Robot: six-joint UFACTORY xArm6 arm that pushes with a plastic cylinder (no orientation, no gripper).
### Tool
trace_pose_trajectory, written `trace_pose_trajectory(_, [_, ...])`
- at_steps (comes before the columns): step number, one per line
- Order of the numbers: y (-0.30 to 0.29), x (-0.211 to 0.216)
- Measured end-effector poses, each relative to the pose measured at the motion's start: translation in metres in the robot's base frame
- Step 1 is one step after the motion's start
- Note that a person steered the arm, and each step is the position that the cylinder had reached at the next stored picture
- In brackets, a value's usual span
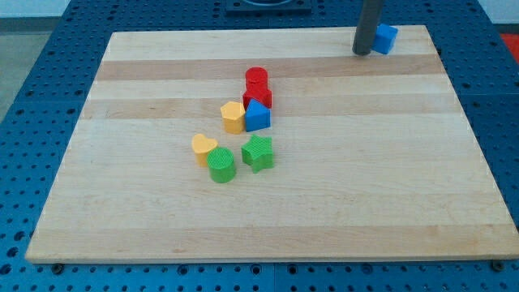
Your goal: Push green star below blue cube
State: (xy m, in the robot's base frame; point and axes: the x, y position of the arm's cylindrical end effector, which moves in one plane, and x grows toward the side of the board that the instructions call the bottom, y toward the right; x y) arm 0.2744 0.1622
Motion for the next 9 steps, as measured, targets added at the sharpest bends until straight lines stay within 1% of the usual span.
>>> trace_pose_trajectory(1, [-0.006, 0.077])
trace_pose_trajectory(2, [-0.072, 0.181])
trace_pose_trajectory(3, [-0.167, 0.257])
trace_pose_trajectory(4, [-0.246, 0.291])
trace_pose_trajectory(5, [-0.319, 0.265])
trace_pose_trajectory(6, [-0.319, 0.235])
trace_pose_trajectory(7, [-0.283, 0.234])
trace_pose_trajectory(8, [-0.249, 0.249])
trace_pose_trajectory(9, [-0.225, 0.247])
